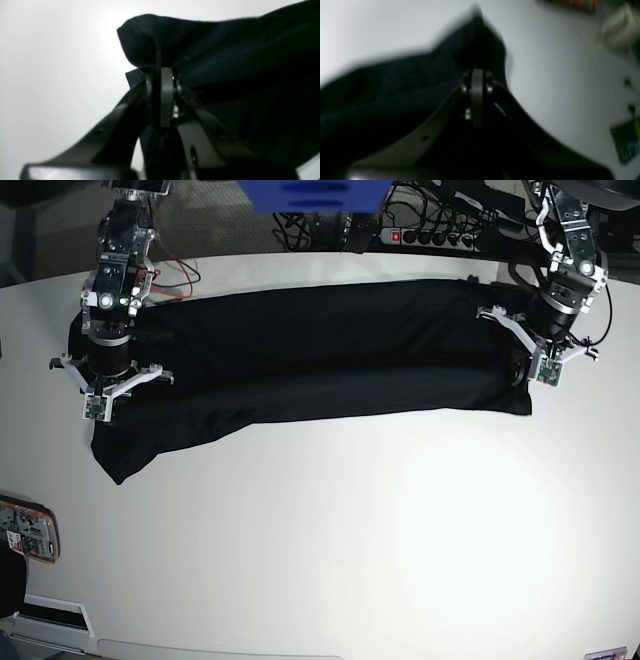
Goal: Fold the T-shirt properly
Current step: 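Lower the folded edge onto the collar edge and release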
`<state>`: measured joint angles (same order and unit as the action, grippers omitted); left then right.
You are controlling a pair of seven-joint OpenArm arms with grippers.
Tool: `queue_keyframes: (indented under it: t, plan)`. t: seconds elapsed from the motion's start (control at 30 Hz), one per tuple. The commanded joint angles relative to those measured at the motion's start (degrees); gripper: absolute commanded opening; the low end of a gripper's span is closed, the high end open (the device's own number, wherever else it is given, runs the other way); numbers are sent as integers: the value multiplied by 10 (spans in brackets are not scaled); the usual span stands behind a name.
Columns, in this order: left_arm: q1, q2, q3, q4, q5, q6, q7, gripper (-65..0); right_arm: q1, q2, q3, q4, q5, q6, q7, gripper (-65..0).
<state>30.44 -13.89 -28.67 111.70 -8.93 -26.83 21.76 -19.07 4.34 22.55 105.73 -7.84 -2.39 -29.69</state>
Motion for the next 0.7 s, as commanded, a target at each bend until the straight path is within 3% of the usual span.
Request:
queue_keyframes:
  t: [0.0, 0.67]
  plan:
    - [20, 1, -4, 9, -5, 0, -12, -650, -11, -6, 4, 9, -4, -4, 5, -650]
    - [42, -6, 14, -52, -1, 0, -11, -650, -54, -13, 4, 6, -5, -4, 2, -650]
